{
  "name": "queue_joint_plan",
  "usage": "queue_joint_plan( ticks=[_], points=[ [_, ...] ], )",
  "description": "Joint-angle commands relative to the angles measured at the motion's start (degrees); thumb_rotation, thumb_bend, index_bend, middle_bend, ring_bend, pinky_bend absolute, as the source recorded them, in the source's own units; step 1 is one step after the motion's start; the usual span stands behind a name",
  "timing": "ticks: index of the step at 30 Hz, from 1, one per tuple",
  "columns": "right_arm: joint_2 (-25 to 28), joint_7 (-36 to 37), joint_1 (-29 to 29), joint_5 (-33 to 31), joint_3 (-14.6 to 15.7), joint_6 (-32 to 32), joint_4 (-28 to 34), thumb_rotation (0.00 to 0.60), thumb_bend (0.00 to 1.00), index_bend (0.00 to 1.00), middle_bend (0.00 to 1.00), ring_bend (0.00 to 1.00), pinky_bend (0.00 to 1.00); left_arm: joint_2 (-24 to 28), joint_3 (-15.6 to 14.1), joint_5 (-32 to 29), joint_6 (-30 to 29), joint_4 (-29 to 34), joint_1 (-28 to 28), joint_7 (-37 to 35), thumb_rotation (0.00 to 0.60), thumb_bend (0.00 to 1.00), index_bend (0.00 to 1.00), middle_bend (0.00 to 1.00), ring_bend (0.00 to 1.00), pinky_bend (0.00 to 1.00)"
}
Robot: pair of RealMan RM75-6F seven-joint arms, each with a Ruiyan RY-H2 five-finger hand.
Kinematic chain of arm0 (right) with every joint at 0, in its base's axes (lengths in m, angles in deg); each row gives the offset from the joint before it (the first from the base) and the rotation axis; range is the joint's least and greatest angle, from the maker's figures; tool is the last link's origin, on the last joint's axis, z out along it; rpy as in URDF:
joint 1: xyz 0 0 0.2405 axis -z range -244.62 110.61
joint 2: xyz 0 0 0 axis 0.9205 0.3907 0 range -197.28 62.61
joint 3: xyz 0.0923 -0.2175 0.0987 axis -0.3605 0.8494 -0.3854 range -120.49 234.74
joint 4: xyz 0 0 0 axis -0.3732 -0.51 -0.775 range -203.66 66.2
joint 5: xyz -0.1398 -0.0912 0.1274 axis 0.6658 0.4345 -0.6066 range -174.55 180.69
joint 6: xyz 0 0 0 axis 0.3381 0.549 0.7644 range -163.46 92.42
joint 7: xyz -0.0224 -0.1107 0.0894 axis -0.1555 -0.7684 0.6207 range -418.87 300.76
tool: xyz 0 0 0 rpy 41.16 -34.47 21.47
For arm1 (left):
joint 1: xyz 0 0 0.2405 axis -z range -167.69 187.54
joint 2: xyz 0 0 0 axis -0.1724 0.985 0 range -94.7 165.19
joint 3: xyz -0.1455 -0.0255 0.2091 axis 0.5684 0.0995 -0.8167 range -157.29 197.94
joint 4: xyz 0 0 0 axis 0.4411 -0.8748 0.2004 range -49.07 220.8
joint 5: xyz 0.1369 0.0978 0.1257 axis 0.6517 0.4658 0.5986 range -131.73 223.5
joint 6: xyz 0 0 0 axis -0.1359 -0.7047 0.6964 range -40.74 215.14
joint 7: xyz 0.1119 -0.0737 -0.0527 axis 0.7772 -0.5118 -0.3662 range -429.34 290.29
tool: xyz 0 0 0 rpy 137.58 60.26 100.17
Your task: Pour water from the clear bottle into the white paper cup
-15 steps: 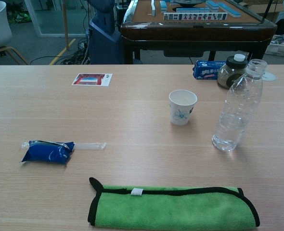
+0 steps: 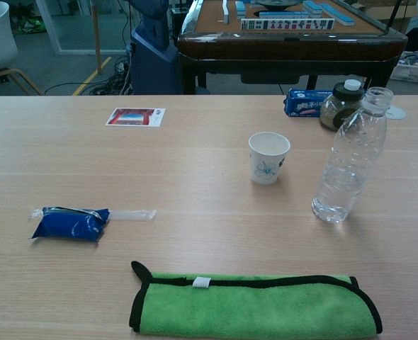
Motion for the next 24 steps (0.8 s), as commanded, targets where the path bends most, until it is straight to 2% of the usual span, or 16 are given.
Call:
queue_joint_plan(
  ticks=[1,14,24],
  points=[
    [-0.77,1.78,-1.14,-0.28,0.23,-2.39,-0.76,0.600,0.09,0.21,0.21,0.20,0.38,0.10,0.10,-0.02,0.25,0.16,0.15,-0.30,0.600,0.10,0.31,0.00,0.06,0.44],
    [-11.17,8.91,-6.16,-0.27,-2.86,-4.93,-8.34,0.600,0.03,0.20,0.20,0.19,0.36,0.25,0.12,-0.77,2.19,0.75,0.81,-1.62,0.600,0.10,0.31,0.00,0.06,0.44],
    [-15.70,13.94,-9.67,0.77,-2.39,-8.45,-12.34,0.600,0.00,0.20,0.20,0.19,0.36,0.62,0.05,-1.12,1.95,0.83,0.50,-1.79,0.600,0.10,0.31,0.00,0.06,0.44]
  ],
)
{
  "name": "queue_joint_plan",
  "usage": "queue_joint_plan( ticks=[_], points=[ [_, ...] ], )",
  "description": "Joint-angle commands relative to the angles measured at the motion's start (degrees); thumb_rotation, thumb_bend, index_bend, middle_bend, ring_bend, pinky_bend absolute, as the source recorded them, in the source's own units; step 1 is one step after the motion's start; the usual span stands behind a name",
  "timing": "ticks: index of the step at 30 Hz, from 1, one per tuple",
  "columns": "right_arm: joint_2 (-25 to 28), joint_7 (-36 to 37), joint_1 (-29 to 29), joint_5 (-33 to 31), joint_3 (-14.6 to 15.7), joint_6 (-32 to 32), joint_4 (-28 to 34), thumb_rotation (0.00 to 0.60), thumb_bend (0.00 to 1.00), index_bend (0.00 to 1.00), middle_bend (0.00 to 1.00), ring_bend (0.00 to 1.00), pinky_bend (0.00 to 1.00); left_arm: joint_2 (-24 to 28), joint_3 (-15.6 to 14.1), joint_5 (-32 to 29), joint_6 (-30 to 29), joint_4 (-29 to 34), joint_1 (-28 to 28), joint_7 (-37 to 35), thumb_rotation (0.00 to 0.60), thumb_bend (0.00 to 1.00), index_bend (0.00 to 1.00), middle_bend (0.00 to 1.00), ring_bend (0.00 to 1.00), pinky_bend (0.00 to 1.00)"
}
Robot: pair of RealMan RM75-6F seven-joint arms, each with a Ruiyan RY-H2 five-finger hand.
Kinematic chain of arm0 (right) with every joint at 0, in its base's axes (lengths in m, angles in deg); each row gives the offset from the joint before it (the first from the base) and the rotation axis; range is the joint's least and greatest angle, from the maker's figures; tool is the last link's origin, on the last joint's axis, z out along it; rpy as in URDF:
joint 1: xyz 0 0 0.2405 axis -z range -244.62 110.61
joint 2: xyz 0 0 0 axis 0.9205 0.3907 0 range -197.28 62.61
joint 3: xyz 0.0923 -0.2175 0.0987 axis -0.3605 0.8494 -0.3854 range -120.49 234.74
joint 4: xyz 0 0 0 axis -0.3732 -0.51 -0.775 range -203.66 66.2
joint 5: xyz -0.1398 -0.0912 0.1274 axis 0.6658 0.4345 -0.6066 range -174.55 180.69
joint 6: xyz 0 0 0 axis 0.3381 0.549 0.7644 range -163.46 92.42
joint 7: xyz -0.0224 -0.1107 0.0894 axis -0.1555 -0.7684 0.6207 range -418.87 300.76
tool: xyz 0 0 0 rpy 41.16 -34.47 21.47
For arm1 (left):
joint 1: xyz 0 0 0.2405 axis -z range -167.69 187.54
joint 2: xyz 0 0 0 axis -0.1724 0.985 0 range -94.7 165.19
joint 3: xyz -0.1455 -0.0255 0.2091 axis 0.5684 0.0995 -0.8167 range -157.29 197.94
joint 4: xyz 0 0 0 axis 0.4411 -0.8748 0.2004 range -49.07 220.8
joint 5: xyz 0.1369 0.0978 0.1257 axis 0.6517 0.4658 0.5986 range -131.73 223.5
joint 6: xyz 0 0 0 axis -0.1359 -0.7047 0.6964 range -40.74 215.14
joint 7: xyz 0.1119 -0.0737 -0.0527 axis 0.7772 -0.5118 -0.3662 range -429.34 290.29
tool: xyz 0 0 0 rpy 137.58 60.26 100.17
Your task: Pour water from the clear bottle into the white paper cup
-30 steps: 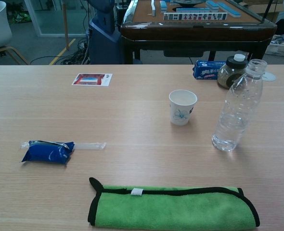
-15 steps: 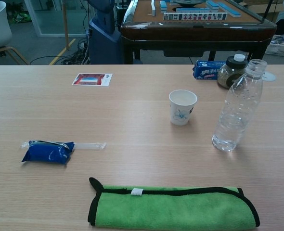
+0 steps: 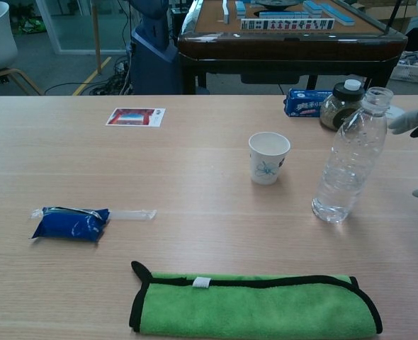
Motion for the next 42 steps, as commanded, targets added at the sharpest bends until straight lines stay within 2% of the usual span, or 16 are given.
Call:
queue_joint_plan(
  ticks=[1,16,31,42],
  points=[
    [-1.22,1.15,-0.71,0.22,0.13,-0.55,-1.24,0.600,0.00,0.20,0.20,0.19,0.36,0.13,-0.05,-0.01,-0.18,0.09,-0.13,0.08,0.600,0.10,0.31,0.00,0.06,0.44],
    [-5.96,8.02,-4.50,1.44,0.68,-3.21,-6.52,0.600,0.00,0.20,0.20,0.19,0.36,0.76,0.05,0.01,-1.16,0.79,-0.62,0.47,0.600,0.10,0.31,0.00,0.06,0.44],
    [-8.28,10.44,-6.79,1.79,1.13,-4.18,-9.16,0.600,0.00,0.20,0.20,0.19,0.36,1.23,0.17,-0.01,-1.06,1.31,-0.63,-0.20,0.600,0.10,0.31,0.00,0.06,0.44],
    [-10.40,20.02,-7.30,3.64,2.40,-2.58,-13.35,0.600,0.00,0.20,0.23,0.19,0.36,1.28,0.06,-0.07,-0.99,1.36,-0.73,-0.23,0.600,0.10,0.31,0.00,0.06,0.44]
  ],
)
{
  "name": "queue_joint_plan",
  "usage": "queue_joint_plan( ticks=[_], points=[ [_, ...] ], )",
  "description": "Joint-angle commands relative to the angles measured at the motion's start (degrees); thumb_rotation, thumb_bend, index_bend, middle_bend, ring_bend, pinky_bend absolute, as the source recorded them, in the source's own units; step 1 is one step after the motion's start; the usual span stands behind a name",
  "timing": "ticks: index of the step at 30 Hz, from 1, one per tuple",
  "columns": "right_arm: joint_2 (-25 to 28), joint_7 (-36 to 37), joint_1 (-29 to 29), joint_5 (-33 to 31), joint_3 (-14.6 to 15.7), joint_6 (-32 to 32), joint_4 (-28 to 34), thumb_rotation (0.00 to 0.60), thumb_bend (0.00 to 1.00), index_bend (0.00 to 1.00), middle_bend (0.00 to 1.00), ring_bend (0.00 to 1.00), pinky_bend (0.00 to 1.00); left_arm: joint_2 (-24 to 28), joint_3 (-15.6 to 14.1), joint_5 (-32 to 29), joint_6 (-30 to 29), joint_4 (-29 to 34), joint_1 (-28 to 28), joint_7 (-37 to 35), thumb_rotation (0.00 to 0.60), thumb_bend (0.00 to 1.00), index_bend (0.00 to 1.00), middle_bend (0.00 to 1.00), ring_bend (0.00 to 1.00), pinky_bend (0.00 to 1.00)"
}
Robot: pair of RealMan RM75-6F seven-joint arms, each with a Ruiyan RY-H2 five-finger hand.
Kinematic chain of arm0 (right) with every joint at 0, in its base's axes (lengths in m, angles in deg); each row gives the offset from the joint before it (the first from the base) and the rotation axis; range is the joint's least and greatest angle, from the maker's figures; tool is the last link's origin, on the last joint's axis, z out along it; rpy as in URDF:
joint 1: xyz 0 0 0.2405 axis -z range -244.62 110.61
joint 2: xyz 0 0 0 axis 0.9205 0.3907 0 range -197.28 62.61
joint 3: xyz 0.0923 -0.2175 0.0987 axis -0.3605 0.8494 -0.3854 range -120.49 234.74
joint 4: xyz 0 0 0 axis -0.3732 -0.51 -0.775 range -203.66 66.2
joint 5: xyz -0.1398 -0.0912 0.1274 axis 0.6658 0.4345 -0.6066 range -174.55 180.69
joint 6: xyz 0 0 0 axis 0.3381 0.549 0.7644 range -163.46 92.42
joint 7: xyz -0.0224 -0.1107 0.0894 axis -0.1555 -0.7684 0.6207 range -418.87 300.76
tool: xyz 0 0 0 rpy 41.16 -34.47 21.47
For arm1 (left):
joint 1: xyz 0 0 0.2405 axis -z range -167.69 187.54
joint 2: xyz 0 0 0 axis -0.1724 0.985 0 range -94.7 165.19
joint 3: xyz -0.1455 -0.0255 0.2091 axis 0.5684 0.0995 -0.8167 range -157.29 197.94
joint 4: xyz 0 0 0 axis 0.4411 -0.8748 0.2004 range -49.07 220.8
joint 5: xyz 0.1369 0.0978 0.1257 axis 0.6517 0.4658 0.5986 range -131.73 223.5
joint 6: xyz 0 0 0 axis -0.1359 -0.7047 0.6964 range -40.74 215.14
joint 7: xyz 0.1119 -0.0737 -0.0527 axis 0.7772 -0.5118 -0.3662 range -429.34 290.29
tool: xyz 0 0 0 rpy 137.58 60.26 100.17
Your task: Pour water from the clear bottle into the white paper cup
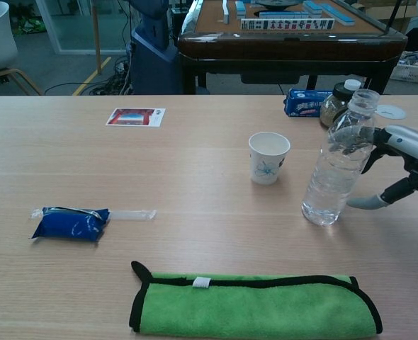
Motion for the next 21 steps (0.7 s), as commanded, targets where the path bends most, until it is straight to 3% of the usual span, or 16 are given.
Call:
queue_joint_plan(
  ticks=[1,21],
  points=[
    [-0.87,2.04,-0.16,0.64,0.58,0.57,-1.74,0.600,0.00,0.20,0.23,0.19,0.36,0.01,0.00,-0.09,0.08,0.00,0.01,0.02,0.600,0.10,0.31,0.00,0.06,0.44],
    [-7.11,11.90,-0.52,2.57,1.80,4.51,-11.79,0.600,0.00,0.22,0.30,0.21,0.36,0.29,-0.07,-0.65,0.50,0.62,-0.01,0.35,0.600,0.10,0.31,0.00,0.06,0.44]
  ],
)
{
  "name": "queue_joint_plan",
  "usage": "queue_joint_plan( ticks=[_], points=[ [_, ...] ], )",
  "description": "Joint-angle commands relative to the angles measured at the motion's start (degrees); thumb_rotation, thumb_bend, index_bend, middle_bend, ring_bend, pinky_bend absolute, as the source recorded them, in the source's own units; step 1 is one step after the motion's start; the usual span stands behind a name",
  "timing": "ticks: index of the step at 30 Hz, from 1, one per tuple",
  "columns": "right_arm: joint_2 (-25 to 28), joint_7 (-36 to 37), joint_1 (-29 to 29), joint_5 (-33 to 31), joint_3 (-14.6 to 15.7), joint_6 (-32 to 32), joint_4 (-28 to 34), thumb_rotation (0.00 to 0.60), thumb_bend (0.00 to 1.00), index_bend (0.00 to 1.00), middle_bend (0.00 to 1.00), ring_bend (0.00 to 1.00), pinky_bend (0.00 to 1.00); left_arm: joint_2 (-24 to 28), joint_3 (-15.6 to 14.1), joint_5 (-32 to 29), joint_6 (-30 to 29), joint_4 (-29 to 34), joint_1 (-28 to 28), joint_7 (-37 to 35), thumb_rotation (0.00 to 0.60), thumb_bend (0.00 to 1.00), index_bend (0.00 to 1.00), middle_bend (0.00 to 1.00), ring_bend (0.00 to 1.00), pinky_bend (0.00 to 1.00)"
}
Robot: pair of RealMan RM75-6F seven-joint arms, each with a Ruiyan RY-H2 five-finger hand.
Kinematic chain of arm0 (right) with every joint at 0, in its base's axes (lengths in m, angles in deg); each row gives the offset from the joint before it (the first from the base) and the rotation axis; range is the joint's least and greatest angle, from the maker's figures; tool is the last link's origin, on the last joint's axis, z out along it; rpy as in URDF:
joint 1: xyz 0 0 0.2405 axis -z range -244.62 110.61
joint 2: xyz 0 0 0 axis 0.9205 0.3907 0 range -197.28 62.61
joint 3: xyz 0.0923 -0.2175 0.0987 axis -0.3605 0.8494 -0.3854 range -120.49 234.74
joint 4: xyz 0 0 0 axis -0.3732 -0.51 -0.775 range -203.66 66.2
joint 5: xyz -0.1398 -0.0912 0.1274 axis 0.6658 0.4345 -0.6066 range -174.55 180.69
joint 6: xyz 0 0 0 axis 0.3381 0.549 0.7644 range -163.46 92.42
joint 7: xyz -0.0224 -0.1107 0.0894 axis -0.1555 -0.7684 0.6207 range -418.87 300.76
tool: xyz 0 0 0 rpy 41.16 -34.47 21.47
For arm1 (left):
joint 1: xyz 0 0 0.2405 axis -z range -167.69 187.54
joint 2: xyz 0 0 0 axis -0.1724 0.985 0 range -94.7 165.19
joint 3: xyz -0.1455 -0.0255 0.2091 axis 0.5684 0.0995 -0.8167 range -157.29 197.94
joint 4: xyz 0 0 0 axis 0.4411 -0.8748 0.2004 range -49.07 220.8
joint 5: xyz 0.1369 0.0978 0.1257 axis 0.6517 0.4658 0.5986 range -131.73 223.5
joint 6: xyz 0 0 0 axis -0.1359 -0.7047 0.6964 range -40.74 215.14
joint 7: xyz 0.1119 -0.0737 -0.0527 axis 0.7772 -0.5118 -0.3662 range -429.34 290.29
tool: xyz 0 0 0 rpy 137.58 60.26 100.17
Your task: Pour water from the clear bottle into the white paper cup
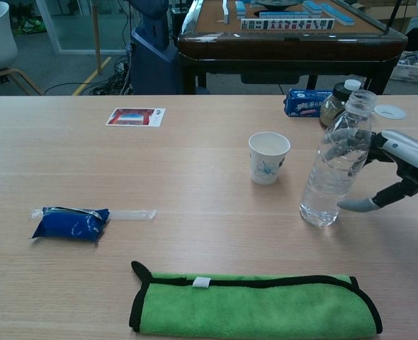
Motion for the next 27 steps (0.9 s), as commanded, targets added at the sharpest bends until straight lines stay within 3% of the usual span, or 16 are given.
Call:
queue_joint_plan(
  ticks=[1,13,27],
  points=[
    [-1.14,1.35,-0.16,0.02,0.10,0.25,-1.52,0.600,0.00,0.22,0.31,0.21,0.36,-0.01,-0.04,0.00,0.09,0.02,0.02,0.06,0.600,0.10,0.31,0.00,0.06,0.44],
    [-4.72,6.31,-0.82,-0.27,0.19,0.27,-6.89,0.600,0.00,0.30,0.38,0.28,0.37,0.11,-0.03,-0.28,0.37,0.35,0.12,0.15,0.600,0.10,0.31,0.00,0.06,0.44],
    [-6.14,6.16,-1.31,-1.92,-0.68,-0.75,-8.69,0.600,0.00,0.44,0.50,0.39,0.44,0.31,-0.18,-0.44,0.32,0.49,-0.08,0.15,0.600,0.10,0.31,0.00,0.06,0.44]
  ],
)
